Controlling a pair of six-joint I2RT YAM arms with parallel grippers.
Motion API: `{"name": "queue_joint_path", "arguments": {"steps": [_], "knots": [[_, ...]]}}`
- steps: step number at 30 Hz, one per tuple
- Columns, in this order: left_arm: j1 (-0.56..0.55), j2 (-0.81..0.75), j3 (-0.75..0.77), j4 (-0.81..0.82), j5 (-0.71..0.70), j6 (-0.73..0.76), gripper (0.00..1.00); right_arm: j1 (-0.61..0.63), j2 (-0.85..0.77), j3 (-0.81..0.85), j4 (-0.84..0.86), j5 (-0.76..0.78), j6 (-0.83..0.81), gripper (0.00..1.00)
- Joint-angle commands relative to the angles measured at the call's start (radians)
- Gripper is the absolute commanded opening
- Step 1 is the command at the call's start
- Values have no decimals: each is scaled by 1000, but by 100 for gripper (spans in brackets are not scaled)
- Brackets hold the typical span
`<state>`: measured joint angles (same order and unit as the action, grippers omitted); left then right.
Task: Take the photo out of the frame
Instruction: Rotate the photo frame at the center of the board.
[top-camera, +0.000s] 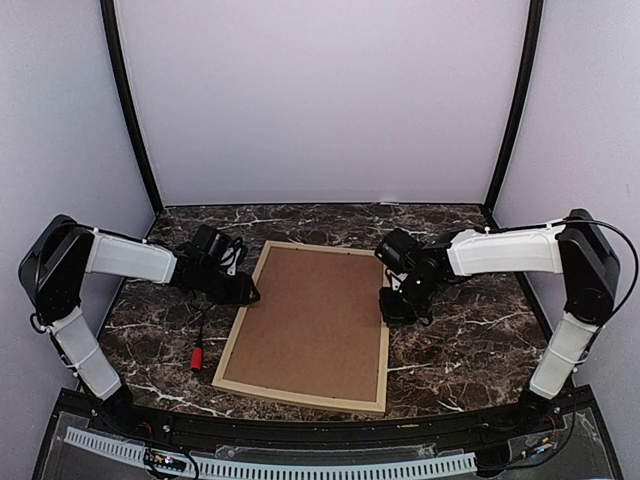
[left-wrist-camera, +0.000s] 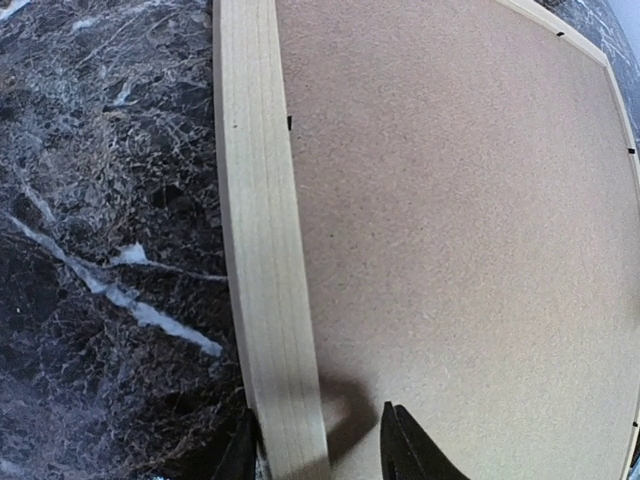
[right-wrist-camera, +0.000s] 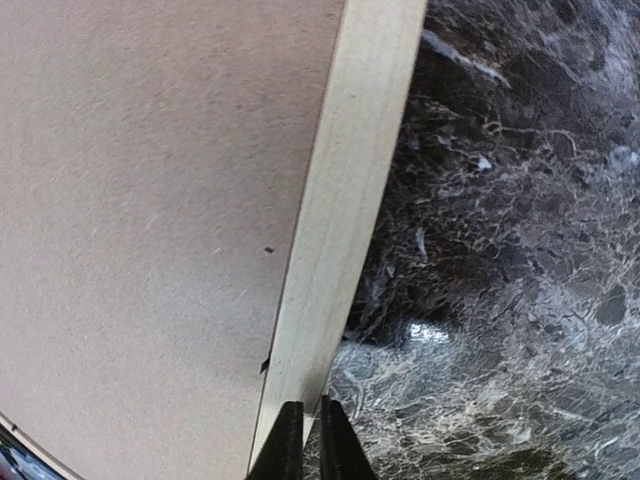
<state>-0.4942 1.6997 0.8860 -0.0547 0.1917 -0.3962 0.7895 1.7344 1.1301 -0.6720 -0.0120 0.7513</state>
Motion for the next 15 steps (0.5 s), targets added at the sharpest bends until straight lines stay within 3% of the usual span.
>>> {"name": "queue_joint_path", "arguments": {"steps": [1,4,10,15], "knots": [[-6,57,45,48,76,33,43,-22,-73,-36,47,-42,-29,13],[-6,130,126,49,101,59,41,-28,-95,-89,124,-149,-50,20],[-6,258,278,49,166,79,39,-6,-132,-203,282,-290,-87,45],[-6,353,418,93,281,113,39,14,-126,-280,434,-393,-60,47]]}}
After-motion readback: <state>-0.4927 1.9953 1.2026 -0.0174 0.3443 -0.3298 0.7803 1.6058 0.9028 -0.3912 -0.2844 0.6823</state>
